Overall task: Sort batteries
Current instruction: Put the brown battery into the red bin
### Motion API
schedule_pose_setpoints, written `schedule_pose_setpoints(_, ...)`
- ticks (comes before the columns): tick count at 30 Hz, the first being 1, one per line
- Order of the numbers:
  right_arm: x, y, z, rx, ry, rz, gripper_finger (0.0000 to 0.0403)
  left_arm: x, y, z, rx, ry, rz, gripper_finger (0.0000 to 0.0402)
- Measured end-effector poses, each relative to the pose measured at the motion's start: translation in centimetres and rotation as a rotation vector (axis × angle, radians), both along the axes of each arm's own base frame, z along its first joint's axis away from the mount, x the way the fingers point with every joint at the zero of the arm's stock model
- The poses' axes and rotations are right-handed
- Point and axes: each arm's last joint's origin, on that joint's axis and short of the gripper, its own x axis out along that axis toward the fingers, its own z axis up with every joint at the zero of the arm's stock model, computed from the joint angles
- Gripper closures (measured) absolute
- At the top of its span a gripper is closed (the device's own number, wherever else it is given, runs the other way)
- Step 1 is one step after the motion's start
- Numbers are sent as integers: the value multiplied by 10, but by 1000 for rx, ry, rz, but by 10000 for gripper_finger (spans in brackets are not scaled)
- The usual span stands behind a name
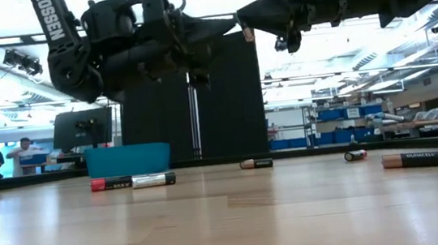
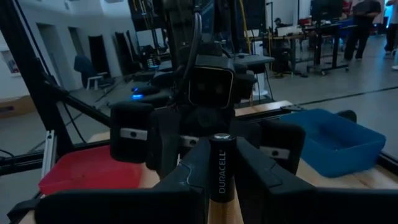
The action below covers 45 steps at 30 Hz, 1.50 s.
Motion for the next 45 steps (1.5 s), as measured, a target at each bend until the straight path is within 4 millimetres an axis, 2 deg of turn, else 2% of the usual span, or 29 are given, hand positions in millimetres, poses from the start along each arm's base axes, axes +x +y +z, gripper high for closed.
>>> schedule_pose_setpoints(4, 0, 3, 0, -3, -5, 8, 346, 8, -1, 2, 23, 31, 0, 229)
schedule_pose_setpoints(25, 0, 7, 4, -21, -35, 18, 346, 24, 0, 20, 50, -11, -2, 232)
schedule_pose_setpoints(29, 0, 7, 4, -21, -36, 17, 346, 31, 1, 20, 66, 26, -1, 258)
schedule_pose_setpoints(35, 0, 7, 4, -19, -37, 20, 346, 32, -2, 21, 113, 15, 2, 341)
schedule_pose_setpoints(40, 0, 7, 4, -33, -34, 20, 343, 32, -1, 21, 124, 13, -1, 347)
schedule_pose_setpoints(45, 0, 7, 3, -18, -21, 22, 297, 32, -2, 20, 127, 20, -25, 347)
